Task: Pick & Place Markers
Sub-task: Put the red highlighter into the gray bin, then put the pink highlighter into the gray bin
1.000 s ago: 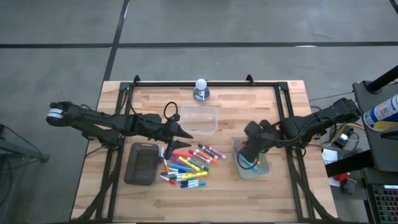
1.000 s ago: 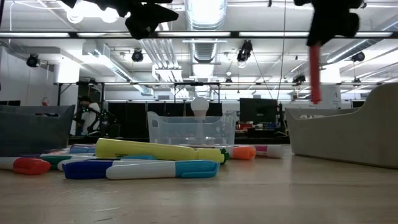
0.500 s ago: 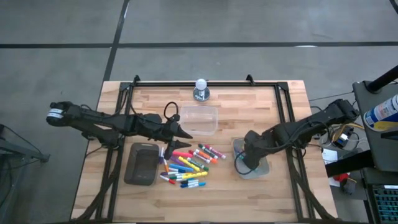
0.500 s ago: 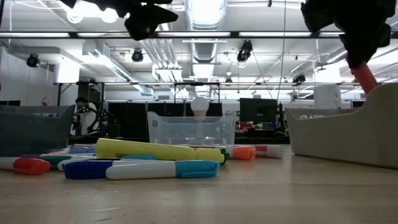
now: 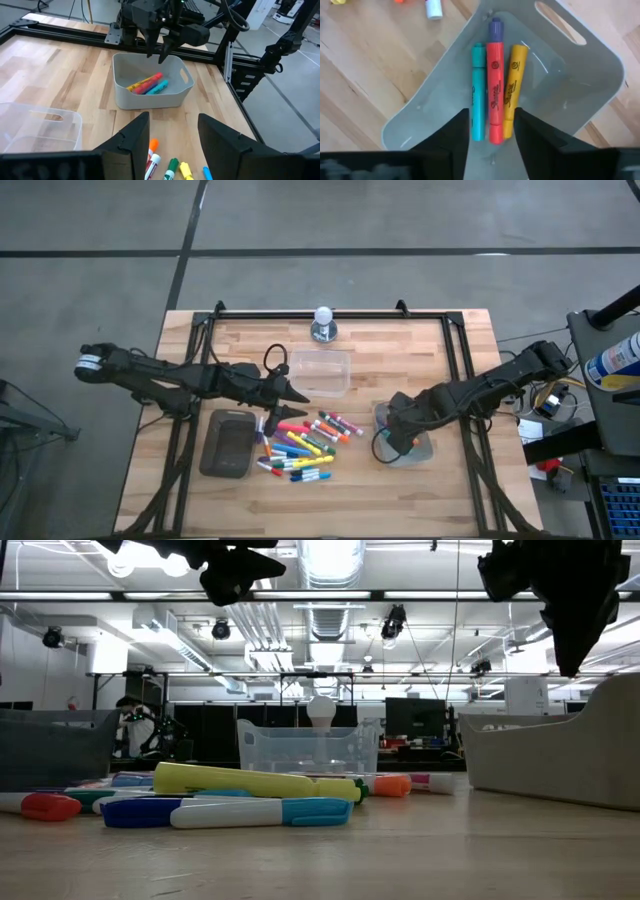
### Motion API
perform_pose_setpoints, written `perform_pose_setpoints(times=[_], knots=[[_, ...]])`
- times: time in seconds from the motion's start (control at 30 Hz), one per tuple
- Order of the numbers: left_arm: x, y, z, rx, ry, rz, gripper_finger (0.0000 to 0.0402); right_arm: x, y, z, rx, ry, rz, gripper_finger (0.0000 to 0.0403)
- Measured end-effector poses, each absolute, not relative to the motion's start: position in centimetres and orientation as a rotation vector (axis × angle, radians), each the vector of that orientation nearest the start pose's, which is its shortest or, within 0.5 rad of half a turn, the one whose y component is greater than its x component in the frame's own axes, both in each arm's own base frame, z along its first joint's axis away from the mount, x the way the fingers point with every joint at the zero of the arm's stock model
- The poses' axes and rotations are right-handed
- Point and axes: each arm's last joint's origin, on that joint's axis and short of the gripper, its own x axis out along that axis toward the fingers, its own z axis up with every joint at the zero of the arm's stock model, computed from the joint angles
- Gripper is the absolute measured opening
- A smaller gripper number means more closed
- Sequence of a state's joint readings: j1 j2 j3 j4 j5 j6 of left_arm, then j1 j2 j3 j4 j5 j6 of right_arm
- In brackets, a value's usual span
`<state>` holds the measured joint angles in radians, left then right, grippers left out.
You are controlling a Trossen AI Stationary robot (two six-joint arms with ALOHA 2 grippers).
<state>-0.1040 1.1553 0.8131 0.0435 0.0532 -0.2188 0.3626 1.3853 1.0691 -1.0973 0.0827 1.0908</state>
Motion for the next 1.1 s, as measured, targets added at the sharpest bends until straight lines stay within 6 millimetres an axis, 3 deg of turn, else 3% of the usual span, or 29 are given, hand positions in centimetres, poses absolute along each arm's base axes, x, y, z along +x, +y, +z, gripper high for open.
perform_pose_setpoints(times=[0.27, 0.67, 0.87, 1.1], knots=[[25.5, -2.8, 29.1, -0.209, 0.315, -0.123, 0.016, 22.0, 8.0, 25.6, 0.588, 1.283, -0.495, 0.0197], [25.4, -2.8, 28.8, -0.208, 0.342, -0.127, 0.016, 22.5, 8.0, 28.3, 0.598, 1.035, -0.349, 0.0192], [25.1, -2.9, 28.0, -0.206, 0.434, -0.122, 0.016, 24.4, 8.6, 30.1, 0.511, 0.8, -0.198, 0.0192], [24.7, -2.8, 26.6, -0.195, 0.513, -0.115, 0.016, 26.6, 8.8, 33.1, 0.276, 0.381, -0.161, 0.0192]])
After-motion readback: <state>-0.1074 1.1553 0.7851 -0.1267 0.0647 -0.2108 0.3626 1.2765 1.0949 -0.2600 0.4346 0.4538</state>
